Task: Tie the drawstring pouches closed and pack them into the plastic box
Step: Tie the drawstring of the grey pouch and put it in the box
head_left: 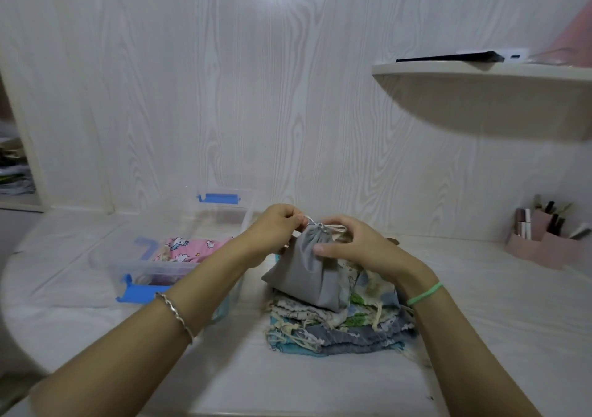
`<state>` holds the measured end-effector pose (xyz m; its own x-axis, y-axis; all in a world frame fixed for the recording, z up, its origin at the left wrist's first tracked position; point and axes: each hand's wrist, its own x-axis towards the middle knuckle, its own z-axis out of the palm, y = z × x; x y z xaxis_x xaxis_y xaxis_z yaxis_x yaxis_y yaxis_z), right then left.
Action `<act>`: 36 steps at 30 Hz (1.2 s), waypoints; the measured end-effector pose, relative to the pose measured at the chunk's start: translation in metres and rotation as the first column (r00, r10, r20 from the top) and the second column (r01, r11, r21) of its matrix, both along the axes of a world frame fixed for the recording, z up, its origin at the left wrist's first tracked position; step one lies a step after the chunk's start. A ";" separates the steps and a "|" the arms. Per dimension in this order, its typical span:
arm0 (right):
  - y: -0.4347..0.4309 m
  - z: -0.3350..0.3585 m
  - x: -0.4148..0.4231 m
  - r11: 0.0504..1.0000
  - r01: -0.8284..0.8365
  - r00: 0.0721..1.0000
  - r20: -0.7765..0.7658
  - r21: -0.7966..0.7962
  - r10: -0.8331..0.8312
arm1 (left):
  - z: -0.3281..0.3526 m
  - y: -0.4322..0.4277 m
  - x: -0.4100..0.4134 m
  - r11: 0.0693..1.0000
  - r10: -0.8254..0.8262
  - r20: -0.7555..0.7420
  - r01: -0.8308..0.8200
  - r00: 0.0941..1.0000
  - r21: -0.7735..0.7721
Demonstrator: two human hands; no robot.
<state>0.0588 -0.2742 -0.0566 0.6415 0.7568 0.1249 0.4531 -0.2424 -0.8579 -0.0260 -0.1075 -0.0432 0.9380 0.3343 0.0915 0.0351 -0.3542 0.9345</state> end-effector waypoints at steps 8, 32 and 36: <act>0.025 0.021 0.002 0.875 0.217 0.974 -0.031 0.434 -0.226 | 0.012 -0.006 -0.017 0.970 0.189 -0.023 -0.190 0.982 -0.149; 0.127 0.072 -0.084 0.899 -0.422 0.872 0.323 0.116 0.367 | 0.075 0.130 -0.048 0.682 0.196 -0.010 -0.144 0.981 -0.717; 0.155 0.060 -0.078 0.890 -0.444 0.852 0.260 -0.105 0.455 | 0.052 0.158 -0.051 0.740 0.183 -0.200 -0.269 0.962 -0.616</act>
